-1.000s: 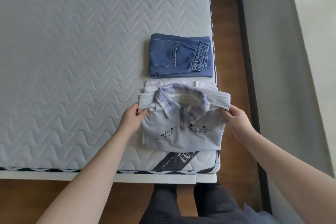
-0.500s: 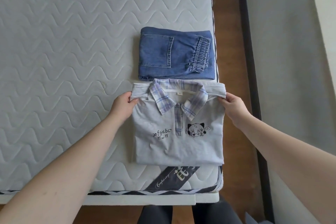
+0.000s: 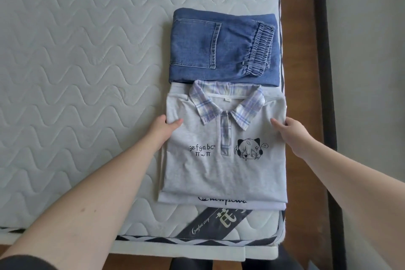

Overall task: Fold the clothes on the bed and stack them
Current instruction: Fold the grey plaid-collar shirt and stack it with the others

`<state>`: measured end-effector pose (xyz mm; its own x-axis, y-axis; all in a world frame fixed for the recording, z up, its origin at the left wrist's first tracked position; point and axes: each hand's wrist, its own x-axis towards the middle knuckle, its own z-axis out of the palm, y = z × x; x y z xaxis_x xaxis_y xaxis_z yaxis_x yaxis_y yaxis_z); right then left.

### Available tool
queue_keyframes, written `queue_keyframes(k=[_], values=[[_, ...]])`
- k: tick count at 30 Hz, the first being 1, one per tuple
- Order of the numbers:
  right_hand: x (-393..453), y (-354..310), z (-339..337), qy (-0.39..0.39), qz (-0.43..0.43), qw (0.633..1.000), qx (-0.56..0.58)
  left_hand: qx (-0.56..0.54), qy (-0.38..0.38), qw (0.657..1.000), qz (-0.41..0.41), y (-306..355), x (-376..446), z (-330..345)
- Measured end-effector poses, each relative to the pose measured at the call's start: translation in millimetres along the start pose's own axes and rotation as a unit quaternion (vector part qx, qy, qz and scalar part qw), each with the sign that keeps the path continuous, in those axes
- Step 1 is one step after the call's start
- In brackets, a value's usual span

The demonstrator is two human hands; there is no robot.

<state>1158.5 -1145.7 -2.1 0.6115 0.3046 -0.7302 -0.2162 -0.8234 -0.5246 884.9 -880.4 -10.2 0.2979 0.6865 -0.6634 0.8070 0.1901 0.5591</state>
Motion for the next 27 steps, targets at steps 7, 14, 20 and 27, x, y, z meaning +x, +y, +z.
queue_keyframes(k=[7, 14, 20, 27], values=[[-67, 57, 10, -0.052, 0.043, 0.997, -0.045, -0.043, -0.089, 0.993, -0.061, -36, -57, 1], [-98, 83, 20, -0.057, 0.053, 0.990, -0.116, 0.012, -0.062, 0.996, -0.065, -77, -107, 12], [-122, 94, 24, 0.047, -0.002, 0.993, -0.113, 0.095, 0.054, 0.993, 0.038, -92, -129, 15], [-148, 129, 38, 0.024, 0.032, 0.992, -0.119, 0.042, 0.046, 0.997, -0.035, -125, -141, 15]])
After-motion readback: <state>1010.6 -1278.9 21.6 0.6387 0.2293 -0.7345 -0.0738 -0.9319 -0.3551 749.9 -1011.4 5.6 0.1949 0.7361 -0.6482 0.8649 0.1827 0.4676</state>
